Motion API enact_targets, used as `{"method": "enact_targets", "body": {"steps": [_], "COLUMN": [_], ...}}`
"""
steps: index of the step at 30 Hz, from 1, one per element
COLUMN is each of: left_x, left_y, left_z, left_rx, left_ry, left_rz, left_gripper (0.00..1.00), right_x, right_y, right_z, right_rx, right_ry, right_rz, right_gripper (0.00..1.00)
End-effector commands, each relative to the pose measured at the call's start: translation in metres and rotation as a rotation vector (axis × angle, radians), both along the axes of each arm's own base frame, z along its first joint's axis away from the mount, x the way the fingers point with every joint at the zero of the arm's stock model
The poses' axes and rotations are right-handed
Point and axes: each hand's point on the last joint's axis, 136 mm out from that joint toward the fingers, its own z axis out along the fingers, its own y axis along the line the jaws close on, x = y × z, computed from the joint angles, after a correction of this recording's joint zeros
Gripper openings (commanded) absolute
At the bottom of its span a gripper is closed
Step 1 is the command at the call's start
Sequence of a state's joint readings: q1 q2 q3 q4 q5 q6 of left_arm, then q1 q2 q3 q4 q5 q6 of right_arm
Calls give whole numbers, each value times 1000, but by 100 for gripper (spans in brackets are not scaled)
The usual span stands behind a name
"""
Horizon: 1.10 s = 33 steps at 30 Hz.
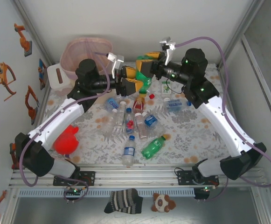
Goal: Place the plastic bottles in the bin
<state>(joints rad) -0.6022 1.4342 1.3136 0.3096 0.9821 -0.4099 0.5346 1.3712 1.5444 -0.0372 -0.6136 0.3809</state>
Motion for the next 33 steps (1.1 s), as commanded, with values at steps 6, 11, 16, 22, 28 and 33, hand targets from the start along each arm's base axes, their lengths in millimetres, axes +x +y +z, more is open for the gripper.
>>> {"method": "enact_targets", "body": {"steps": [6, 11, 16, 22, 28, 33], "left_x": [-28, -29, -31, -28, -18, 3], "left_y": [-11, -10, -9, -7, 4, 25], "left_z": [27, 27, 27, 26, 24, 21], "left_rx": [-66, -67, -63, -48, -25, 2], "left_ry": [-56, -60, -67, -76, -79, -76], "left_rz": [-165, -172, -170, -153, -106, -9], "left_gripper": [72, 62, 54, 51, 50, 50], "right_x": [-41, -43, -42, -40, -34, -35], "right_y": [10, 10, 8, 6, -6, -16], "right_z": [30, 26, 24, 19, 9, -3], "right_rx": [73, 62, 55, 44, -4, -40], "right_ry": [-86, -89, -87, -74, -52, -44], "right_rz": [159, 155, 139, 113, 16, -37], "right_gripper": [50, 50, 50, 57, 72, 72]}}
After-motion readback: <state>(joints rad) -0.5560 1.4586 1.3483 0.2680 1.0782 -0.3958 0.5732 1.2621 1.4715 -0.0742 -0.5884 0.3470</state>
